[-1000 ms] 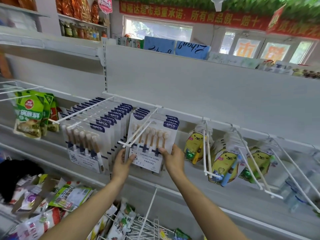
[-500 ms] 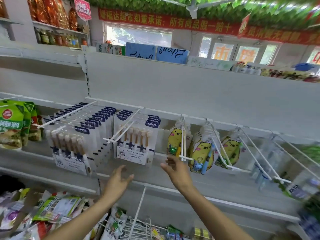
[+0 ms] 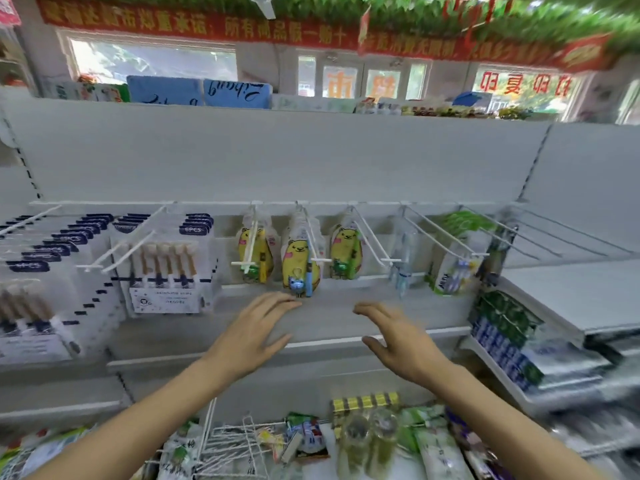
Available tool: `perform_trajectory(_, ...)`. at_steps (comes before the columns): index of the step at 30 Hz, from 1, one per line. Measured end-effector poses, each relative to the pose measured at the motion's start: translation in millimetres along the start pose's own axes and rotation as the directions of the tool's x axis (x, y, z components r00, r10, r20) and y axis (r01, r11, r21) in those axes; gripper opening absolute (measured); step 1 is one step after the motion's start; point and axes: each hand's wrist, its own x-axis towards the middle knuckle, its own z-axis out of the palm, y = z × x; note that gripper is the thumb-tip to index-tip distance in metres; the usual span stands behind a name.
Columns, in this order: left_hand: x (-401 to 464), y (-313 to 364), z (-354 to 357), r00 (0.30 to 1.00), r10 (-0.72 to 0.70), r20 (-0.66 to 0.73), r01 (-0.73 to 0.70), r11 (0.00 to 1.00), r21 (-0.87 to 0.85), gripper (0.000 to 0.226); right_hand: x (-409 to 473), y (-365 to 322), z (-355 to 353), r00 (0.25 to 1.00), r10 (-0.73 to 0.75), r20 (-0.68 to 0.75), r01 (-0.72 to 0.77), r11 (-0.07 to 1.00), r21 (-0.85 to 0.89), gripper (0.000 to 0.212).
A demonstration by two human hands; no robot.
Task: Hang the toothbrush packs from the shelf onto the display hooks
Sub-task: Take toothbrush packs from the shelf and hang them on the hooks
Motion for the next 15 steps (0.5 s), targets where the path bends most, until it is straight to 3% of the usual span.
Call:
perform_trajectory(8,90.7,116.3,51.6,0.978,0.209,-0.003,-0.209,0.976,-0.068,0.048,-95.1,96.0,-62.0,0.994,0.071,-0.082,-0.077,0.994,-0.08,0.051)
perform_trajectory(15,166.8,242.6,117.5,0.961,0.268,-0.061,-0.273,0.957,-0.099,0.046,-182.5,212.0,-115.4,0.985,0.118,-0.122,-0.132,0.985,-0.114,0.053)
